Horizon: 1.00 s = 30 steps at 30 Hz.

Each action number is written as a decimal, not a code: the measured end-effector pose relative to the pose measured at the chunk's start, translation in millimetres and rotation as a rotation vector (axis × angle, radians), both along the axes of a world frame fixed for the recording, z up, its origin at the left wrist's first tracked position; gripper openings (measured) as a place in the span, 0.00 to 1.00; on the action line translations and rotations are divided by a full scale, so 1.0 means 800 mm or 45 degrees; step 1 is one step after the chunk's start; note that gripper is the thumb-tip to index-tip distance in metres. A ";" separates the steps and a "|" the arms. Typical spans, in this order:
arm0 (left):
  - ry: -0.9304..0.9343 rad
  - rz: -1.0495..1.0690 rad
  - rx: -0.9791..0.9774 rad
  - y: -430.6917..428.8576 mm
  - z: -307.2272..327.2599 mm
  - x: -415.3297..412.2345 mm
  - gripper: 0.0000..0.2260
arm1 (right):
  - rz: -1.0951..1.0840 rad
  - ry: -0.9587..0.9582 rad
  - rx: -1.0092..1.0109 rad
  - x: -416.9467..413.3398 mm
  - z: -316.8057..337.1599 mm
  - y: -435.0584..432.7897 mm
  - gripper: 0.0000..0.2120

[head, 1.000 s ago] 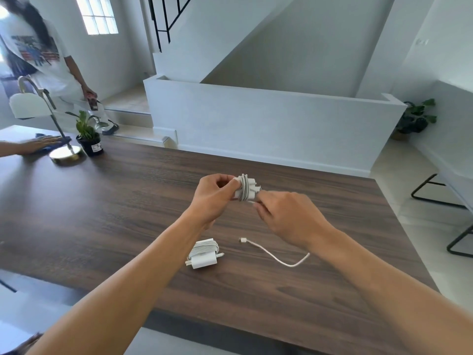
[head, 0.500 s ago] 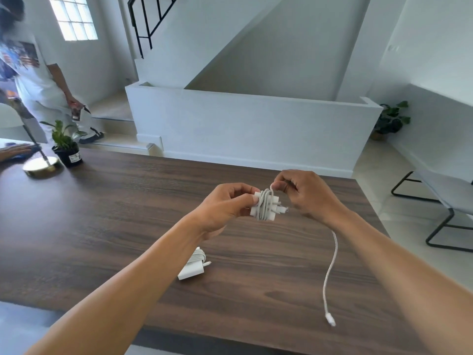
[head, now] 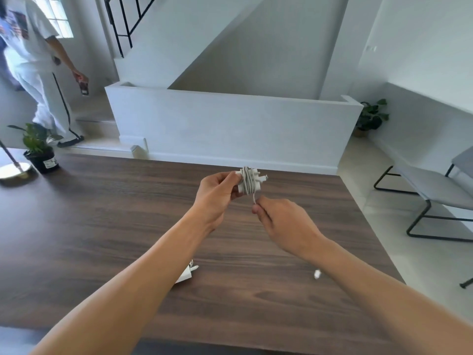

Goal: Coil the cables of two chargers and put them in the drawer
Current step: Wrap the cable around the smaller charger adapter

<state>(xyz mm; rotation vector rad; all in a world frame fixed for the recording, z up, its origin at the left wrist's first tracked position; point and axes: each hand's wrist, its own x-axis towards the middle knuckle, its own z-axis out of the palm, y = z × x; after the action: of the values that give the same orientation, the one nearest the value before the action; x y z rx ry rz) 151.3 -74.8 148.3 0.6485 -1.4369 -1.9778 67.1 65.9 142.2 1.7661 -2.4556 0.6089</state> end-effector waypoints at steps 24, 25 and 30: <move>-0.081 -0.264 -0.268 -0.004 -0.011 0.053 0.05 | 0.106 -0.336 -0.134 -0.037 0.049 -0.019 0.07; -0.064 -0.273 -0.245 -0.002 -0.011 0.054 0.06 | 0.122 -0.377 -0.139 -0.036 0.048 -0.019 0.08; 0.090 -0.344 -0.031 -0.001 -0.006 0.055 0.08 | 0.138 -0.551 -0.145 -0.034 0.041 -0.023 0.10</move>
<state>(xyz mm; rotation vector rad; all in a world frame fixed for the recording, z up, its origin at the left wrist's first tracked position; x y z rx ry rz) 195.5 -75.4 143.3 0.3852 -1.5695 -2.1598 39.7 47.7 174.7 1.8961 -2.5191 1.2318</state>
